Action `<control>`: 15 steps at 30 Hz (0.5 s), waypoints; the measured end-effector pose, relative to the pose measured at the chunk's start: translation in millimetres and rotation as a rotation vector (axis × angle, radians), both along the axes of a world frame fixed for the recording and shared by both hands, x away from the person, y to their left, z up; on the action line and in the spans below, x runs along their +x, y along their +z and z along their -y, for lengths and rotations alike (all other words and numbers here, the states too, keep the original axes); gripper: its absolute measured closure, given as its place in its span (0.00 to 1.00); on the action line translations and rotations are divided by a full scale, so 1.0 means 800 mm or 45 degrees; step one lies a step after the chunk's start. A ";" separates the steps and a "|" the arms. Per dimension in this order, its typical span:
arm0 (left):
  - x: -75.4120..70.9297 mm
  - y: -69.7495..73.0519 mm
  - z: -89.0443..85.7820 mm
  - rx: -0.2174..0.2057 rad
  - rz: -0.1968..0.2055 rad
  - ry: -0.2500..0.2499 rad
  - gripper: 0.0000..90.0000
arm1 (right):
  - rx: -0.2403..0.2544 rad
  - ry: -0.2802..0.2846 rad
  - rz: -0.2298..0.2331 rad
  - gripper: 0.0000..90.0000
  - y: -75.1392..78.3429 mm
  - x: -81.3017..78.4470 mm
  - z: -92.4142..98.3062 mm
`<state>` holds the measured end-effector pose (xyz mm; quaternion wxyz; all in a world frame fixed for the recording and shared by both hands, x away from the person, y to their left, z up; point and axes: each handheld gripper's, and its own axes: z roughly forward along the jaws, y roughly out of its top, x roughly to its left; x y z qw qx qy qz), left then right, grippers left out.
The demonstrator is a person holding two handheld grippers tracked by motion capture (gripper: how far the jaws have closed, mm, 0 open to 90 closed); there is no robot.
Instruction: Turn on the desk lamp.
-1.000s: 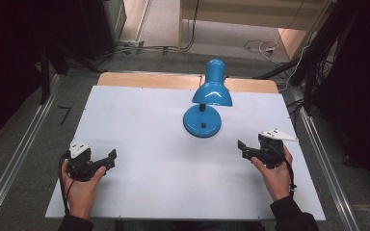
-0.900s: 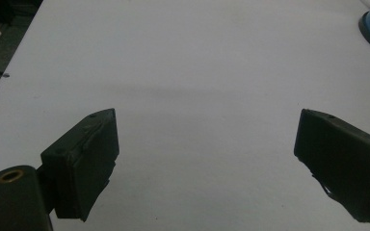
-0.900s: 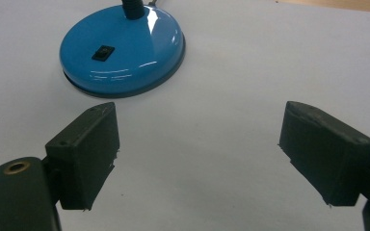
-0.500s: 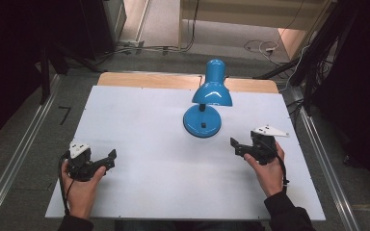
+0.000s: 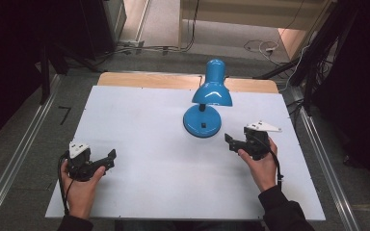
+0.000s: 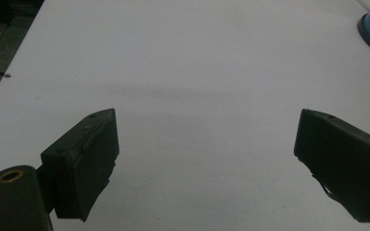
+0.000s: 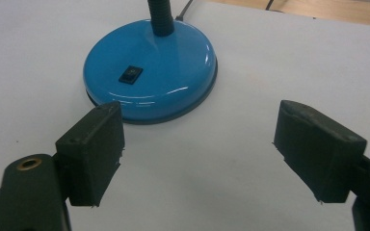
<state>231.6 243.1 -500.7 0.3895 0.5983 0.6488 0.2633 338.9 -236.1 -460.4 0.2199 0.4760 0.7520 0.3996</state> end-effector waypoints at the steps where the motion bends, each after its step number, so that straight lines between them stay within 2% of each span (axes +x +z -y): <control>1: 0.000 0.000 0.000 0.001 0.001 0.000 0.10 | 0.001 0.002 0.002 0.19 0.000 0.001 -0.001; 15: 0.000 0.000 0.000 0.000 0.001 -0.001 0.10 | -0.001 0.027 0.007 0.24 -0.001 0.013 -0.019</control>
